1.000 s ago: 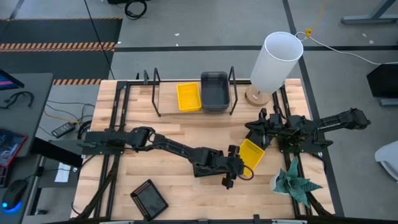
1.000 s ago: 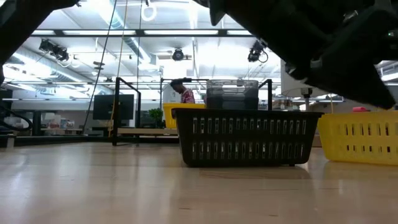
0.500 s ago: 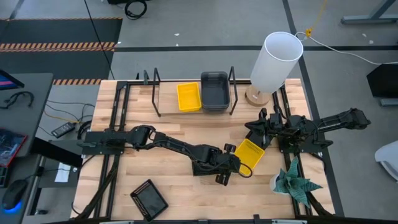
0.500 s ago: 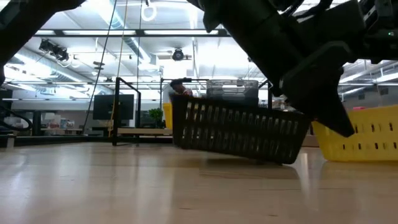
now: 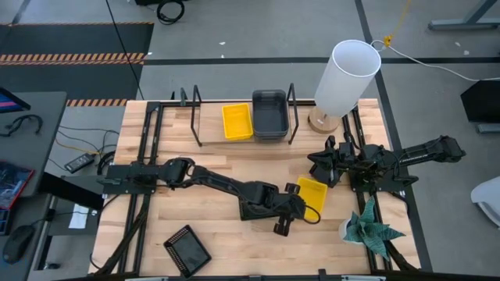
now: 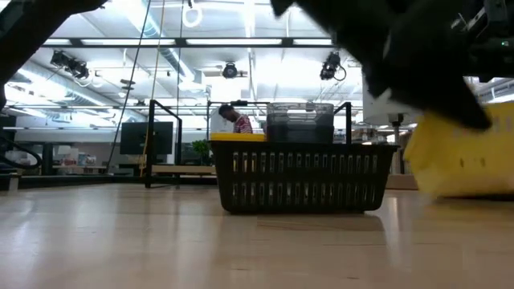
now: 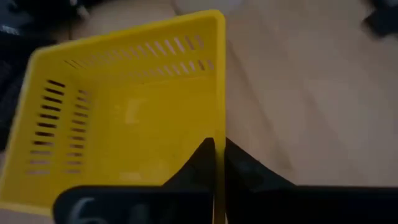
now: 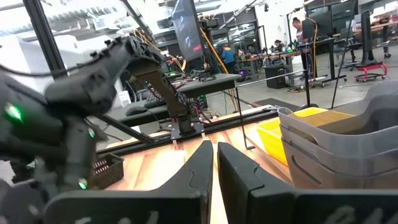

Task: Stack baskets on shelf by color
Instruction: Stack the yellow bin on top of the yellow bins on the shelf

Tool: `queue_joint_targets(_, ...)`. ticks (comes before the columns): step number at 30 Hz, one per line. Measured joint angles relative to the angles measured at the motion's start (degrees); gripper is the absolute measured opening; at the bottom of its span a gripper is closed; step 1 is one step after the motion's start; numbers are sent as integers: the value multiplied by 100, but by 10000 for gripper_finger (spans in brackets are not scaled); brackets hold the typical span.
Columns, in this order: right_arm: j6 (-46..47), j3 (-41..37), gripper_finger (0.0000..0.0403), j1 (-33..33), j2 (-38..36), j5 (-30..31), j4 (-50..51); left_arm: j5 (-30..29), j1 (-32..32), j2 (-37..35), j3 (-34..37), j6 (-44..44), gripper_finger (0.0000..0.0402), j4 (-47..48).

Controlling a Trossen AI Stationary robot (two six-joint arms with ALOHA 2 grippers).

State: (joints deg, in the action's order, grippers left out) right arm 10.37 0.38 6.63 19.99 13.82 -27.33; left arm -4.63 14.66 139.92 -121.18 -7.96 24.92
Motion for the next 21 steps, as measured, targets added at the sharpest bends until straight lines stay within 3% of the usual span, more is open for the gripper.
queue_joint_targets(8,0,-1,28,0,0,0,0,56,102,-43,-1396,500,10,1999)
queue_joint_targets(12,0,0,28,-1,-2,0,-1,-120,179,-360,-1104,827,10,2805)
queue_joint_targets(16,0,-2,28,-1,0,-2,4,-855,306,-600,-951,1035,10,3689)
queue_joint_targets(21,0,-2,28,-2,-4,0,-22,-998,304,-960,-719,1309,10,4209)
